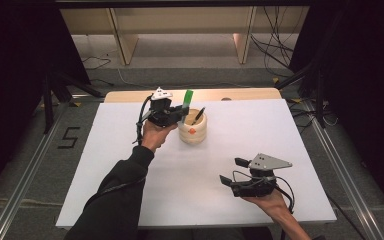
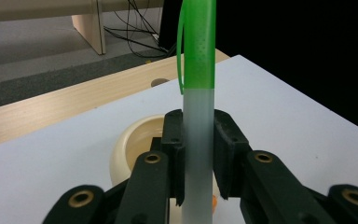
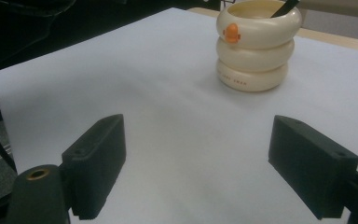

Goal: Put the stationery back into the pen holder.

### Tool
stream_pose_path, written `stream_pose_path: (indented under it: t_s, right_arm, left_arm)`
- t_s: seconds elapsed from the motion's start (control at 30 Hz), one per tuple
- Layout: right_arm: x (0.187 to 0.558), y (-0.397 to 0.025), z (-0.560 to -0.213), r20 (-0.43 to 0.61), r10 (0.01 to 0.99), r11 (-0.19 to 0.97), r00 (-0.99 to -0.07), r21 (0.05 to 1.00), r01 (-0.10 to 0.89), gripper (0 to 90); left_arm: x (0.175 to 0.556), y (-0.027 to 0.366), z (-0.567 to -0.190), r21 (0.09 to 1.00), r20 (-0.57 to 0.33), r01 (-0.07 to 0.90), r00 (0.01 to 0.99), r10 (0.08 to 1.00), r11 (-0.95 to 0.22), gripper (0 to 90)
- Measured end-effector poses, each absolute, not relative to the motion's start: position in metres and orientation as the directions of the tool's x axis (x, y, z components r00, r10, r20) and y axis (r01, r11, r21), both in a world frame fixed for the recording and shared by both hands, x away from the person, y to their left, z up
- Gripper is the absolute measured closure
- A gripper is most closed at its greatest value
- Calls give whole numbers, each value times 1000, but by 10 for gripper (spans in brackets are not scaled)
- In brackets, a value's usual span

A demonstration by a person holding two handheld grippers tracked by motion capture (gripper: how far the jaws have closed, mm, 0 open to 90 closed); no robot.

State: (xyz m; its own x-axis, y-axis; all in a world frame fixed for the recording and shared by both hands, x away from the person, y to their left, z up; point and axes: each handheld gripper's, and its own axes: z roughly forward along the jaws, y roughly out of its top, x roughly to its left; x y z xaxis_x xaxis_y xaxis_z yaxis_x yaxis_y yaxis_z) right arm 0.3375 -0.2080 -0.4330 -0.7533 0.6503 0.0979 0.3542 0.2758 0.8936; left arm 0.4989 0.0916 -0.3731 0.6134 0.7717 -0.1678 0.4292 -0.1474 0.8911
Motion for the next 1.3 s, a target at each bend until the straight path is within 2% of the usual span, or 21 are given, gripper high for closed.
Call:
stream_pose_path:
  t_s: [1.3]
  right_arm:
    - [337,-204,-435,92,637,292,-766,890,349,196]
  left_arm:
    - [539,63,-390,864,-169,482,547,820,-144,761]
